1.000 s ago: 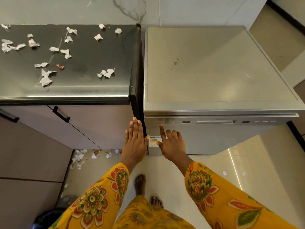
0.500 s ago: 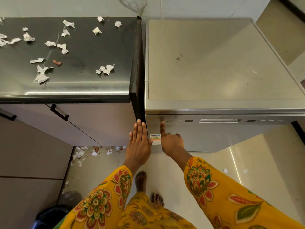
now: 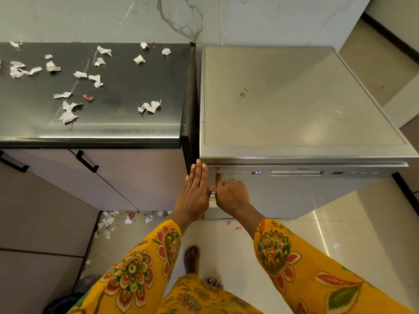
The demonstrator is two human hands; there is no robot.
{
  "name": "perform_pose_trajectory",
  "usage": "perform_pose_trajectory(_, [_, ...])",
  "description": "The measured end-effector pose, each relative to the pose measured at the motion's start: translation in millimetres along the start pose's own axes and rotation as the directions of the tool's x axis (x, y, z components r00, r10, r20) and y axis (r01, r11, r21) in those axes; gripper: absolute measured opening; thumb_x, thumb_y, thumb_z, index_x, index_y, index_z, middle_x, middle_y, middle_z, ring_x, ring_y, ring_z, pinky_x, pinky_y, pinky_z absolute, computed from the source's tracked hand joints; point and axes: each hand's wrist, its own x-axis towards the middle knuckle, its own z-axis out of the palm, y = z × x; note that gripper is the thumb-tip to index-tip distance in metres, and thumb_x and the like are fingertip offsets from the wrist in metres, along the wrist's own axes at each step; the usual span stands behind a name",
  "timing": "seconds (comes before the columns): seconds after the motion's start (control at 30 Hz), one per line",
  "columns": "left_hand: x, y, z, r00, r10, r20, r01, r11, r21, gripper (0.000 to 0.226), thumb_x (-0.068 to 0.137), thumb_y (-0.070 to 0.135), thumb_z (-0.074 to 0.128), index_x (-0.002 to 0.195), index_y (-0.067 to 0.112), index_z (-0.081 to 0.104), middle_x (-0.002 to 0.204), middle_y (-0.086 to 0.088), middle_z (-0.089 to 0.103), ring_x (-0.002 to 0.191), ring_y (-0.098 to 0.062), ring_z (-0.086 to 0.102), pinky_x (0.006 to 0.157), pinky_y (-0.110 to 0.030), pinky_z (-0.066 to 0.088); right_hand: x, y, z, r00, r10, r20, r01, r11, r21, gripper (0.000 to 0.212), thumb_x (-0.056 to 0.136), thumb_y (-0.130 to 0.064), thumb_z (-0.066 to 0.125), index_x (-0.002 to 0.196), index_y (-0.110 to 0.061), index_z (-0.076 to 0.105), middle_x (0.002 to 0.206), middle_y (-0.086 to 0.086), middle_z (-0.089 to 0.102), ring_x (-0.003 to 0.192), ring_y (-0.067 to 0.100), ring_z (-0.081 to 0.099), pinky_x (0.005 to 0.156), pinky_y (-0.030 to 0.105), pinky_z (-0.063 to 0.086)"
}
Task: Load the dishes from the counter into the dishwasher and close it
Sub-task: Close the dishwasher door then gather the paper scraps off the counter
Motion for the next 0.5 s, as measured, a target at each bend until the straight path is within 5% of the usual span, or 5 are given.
perform_pose_trajectory(0.07, [-0.4,-0.6,-2.4,0.999,0.016,-0.032,-0.016,1.000,0.000,0.063,0.104,0.026,0.026,0.136,0.013,-0.026,0.144,-0.001,-0.036,0.134,-0.017,-0.033,0.110,-0.028,-0.016,1.6,8.0,-4.3,0.973,-0.079,-0.219,0.080,0.997,-0.003,0.038,0.082,-0.019,0.063,0.116,-0.003,0.061,0.100,0.014,0.068,0.091,0.029,0.062,0.077,0.035,0.050])
perform_pose_trajectory(0.13, [-0.5,-1.4,-5.3,0.997,0.032,-0.070,-0.033,0.999,-0.013,0.063,0.103,0.022,0.030,0.138,0.013,-0.022,0.146,-0.001,-0.031,0.136,-0.016,-0.031,0.110,-0.027,-0.015,5.4,14.8,-11.5,0.912,-0.124,-0.391,0.129,0.992,-0.015,0.027,0.064,-0.016,0.078,0.089,-0.008,0.069,0.085,0.009,0.066,0.076,0.024,0.063,0.065,0.030,0.052])
perform_pose_trajectory(0.2, [1.3,-0.6,-11.2,0.992,0.051,-0.115,-0.055,0.998,-0.029,0.063,0.102,0.018,0.033,0.140,0.013,-0.017,0.149,0.001,-0.024,0.138,-0.015,-0.026,0.113,-0.028,-0.012,9.3,19.9,-23.0,0.884,-0.152,-0.442,0.183,0.983,0.029,0.025,0.069,-0.018,0.070,0.091,-0.006,0.069,0.091,0.010,0.065,0.082,0.025,0.063,0.067,0.031,0.054])
perform_pose_trajectory(0.3, [10.1,3.2,-24.7,0.984,0.087,-0.153,-0.091,0.996,-0.020,0.060,0.100,0.012,0.036,0.146,0.014,-0.003,0.157,-0.001,-0.006,0.142,-0.015,-0.017,0.115,-0.033,-0.006,15.9,31.5,-38.4,0.912,-0.222,-0.345,0.275,0.955,0.110,0.042,0.081,-0.022,0.044,0.112,-0.002,0.065,0.112,0.014,0.063,0.101,0.031,0.060,0.086,0.039,0.052])
perform_pose_trajectory(0.5, [30.3,10.2,-46.7,0.992,0.071,-0.108,-0.071,0.997,0.006,0.055,0.096,0.003,0.040,0.148,0.010,0.025,0.156,-0.008,0.022,0.146,-0.023,0.013,0.119,-0.037,0.014,23.7,38.2,-69.4,0.968,-0.223,-0.114,0.248,0.912,0.327,0.042,0.093,-0.005,0.042,0.133,-0.009,0.052,0.134,0.010,0.054,0.123,0.028,0.046,0.107,0.036,0.036])
